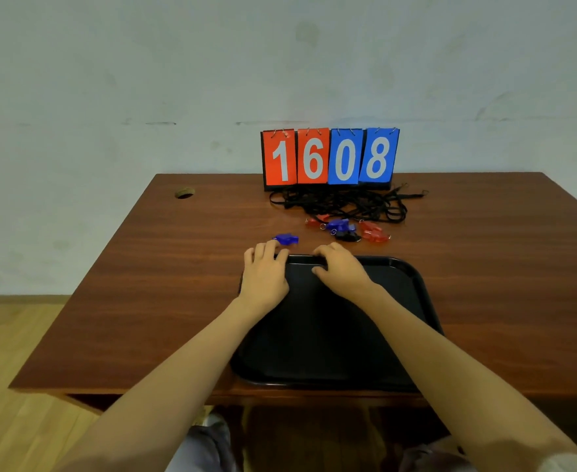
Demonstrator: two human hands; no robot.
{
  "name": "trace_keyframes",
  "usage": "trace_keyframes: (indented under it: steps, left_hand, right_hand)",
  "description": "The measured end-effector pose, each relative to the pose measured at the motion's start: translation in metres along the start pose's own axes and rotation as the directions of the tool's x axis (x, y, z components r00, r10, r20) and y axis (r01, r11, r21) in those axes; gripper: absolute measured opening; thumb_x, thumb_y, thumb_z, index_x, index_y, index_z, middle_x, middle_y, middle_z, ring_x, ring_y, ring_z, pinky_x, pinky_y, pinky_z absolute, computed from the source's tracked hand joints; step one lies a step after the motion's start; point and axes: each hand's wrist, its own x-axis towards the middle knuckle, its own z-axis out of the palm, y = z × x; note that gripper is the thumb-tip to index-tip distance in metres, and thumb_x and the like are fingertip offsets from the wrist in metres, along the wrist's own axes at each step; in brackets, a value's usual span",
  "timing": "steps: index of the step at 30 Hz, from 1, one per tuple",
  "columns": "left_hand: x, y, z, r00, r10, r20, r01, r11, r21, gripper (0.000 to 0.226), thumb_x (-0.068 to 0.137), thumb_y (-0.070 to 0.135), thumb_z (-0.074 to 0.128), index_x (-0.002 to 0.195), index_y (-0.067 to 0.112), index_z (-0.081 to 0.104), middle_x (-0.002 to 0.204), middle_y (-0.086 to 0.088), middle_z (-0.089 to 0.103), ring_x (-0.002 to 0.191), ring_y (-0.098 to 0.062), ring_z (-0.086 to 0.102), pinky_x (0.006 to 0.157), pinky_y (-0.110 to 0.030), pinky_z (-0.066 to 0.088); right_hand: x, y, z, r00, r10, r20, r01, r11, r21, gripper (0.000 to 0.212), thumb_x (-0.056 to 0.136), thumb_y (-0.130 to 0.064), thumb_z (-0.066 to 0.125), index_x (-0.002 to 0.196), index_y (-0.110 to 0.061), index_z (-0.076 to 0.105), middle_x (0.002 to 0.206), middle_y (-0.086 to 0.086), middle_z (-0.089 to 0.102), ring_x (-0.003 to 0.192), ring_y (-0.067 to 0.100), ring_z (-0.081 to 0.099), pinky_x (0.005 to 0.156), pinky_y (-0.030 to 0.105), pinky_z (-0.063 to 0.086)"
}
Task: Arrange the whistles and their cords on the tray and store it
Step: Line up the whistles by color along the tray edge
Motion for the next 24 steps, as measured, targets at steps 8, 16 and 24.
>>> trace_keyframes:
  steps: [8,16,24]
  left_hand:
    - [0.061,0.028,-0.001,0.981,-0.068,0.183,0.082,0.994,-0.07,0.05,0.087,0.012,0.053,0.136,0.009,0.044,0.141,-0.013,0.036,0.128,-0.032,0.035,0.104,-0.039,0.035]
    - [0.095,0.006,0.022,0.951,-0.176,0.256,0.211,0.971,-0.117,0.047,0.088,0.004,0.048,0.134,0.013,0.046,0.135,-0.013,0.044,0.124,-0.032,0.039,0.1,-0.042,0.04]
    - [0.108,-0.001,0.042,0.969,-0.131,0.211,0.175,0.964,-0.202,0.035,0.093,0.003,0.045,0.124,0.017,0.056,0.12,-0.009,0.051,0.118,-0.028,0.04,0.087,-0.038,0.044]
  right_hand:
    - [0.027,0.049,-0.041,0.988,0.139,-0.061,-0.141,0.99,-0.021,0.047,0.092,-0.023,0.058,0.136,-0.016,0.045,0.138,0.008,0.044,0.127,0.025,0.044,0.104,0.039,0.042]
    - [0.068,0.063,-0.027,0.982,0.187,0.03,-0.184,0.979,-0.088,0.044,0.093,-0.015,0.054,0.136,-0.015,0.043,0.138,0.01,0.042,0.125,0.027,0.044,0.101,0.039,0.045]
    - [0.077,0.066,-0.013,0.992,0.123,0.025,-0.121,0.989,-0.082,0.036,0.09,-0.01,0.056,0.124,-0.015,0.047,0.126,0.012,0.049,0.113,0.028,0.051,0.095,0.039,0.047]
